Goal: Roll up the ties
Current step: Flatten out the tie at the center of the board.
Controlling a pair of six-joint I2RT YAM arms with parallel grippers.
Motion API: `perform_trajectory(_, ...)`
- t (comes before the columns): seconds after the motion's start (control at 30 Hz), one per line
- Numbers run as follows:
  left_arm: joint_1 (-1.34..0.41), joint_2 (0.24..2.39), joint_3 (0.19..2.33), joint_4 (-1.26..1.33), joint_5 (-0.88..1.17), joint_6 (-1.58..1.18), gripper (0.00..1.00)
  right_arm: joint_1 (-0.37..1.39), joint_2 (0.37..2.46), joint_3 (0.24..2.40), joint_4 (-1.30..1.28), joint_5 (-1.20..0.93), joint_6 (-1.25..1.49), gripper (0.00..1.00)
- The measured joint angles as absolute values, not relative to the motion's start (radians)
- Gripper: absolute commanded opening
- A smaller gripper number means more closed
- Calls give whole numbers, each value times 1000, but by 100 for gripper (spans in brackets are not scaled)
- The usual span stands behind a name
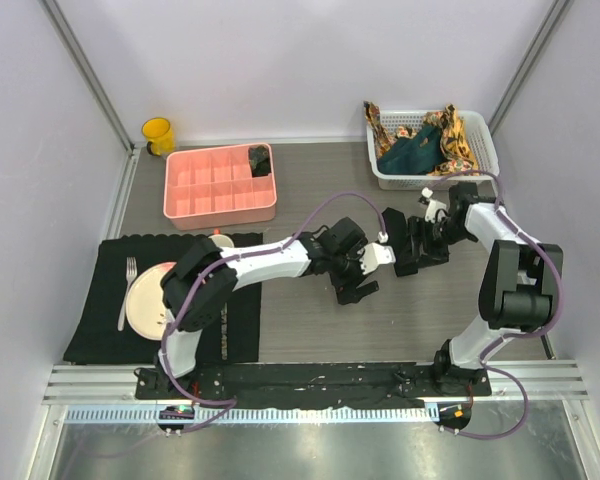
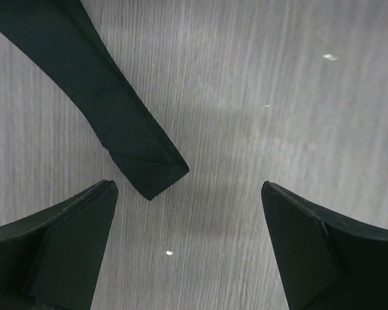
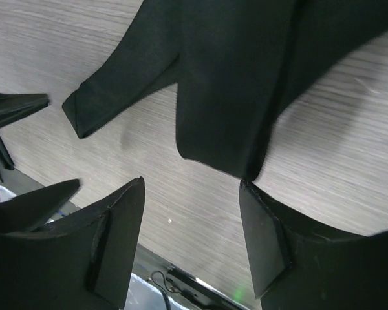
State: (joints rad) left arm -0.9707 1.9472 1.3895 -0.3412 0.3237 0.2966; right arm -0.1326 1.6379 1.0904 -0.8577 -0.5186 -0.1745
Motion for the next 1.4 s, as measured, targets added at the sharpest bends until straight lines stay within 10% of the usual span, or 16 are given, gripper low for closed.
perform_trajectory(0.23, -990, 2046, 1408, -321, 184, 229, 80, -76, 1655, 1005, -762, -533, -99, 51)
perform_trajectory(0.37, -991, 2057, 1433, -315, 140, 206, 44, -73, 1689, 1008, -715, -520, -61, 1)
perform_trajectory(0.57, -993, 2062, 1435, -334, 135, 229, 11, -82, 1728, 1092, -744, -477, -43, 1)
perform_trajectory(0.73, -974, 2049, 1422, -348, 144, 258, 4, -88, 1715, 1197, -757, -393, -63, 1)
perform_trajectory(0.97, -891, 1980, 1349, -429, 143, 300, 6, -35, 1711, 1290, -799, -357, -85, 68)
perform_trajectory(1.4, -882, 1964, 1325, -428, 142, 303, 8, 176, 1970, 1420, -626, -209, 102, 74)
